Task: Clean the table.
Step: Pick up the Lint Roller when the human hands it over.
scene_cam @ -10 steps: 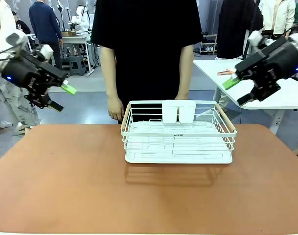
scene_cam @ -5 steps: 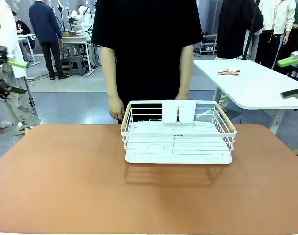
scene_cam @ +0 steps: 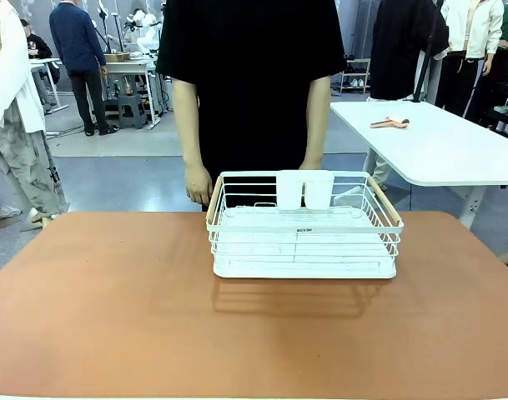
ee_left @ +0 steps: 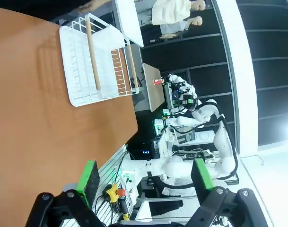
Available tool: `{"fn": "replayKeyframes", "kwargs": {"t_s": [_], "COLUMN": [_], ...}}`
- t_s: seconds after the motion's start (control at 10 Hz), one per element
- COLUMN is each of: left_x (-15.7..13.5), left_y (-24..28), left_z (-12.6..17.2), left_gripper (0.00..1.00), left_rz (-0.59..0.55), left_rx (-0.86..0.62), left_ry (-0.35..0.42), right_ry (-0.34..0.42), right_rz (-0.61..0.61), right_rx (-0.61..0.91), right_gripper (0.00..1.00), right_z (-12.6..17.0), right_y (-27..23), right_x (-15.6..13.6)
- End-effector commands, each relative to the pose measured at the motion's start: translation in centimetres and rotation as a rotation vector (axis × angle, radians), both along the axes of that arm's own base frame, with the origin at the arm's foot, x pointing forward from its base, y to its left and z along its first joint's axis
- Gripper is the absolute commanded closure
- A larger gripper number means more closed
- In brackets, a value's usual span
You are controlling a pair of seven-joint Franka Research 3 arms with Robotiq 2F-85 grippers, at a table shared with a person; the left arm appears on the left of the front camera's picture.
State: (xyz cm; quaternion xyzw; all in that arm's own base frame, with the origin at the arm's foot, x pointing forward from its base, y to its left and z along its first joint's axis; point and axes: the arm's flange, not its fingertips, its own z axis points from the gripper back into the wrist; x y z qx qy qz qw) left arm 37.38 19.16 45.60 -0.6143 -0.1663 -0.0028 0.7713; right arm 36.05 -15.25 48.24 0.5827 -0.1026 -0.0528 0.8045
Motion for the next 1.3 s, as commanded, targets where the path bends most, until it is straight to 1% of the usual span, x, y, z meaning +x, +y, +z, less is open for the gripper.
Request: {"fn": "replayKeyframes", "kwargs": {"t_s": [0.0, 0.2, 0.4, 0.8, 0.9, 1.2], "left_x": [0.5, 0.0, -0.1, 0.4, -0.1, -0.1], "left_y": [2.6, 4.3, 5.1, 4.5, 4.5, 4.5], "left_z": [-0.3, -1.0, -1.1, -1.2, -1.3, -1.3], "left_gripper": [0.00, 0.00, 0.00, 0.00, 0.00, 0.00], "left_rz": [0.033, 0.041, 0.041, 0.045, 0.057, 0.057], "left_rx": [-0.066, -0.069, -0.065, -0.079, -0.049, -0.049], "left_ry": [-0.020, -0.012, -0.009, 0.000, 0.017, 0.017], "right_ry": [-0.033, -0.020, -0.021, -0.021, 0.016, 0.016], "right_rz": [-0.029, -0.062, -0.067, -0.073, -0.085, -0.085], "right_rx": [0.041, 0.056, 0.079, 0.069, 0.063, 0.063], "right_gripper": [0.00, 0.00, 0.00, 0.00, 0.00, 0.00], "right_z": [-0.5, -1.3, -2.0, -2.4, -2.7, -2.7], "right_y": [-2.6, -5.2, -6.4, -6.4, -6.4, -6.4], "right_x": [-0.1, -0.8, -1.1, -0.8, -1.3, -1.3]}}
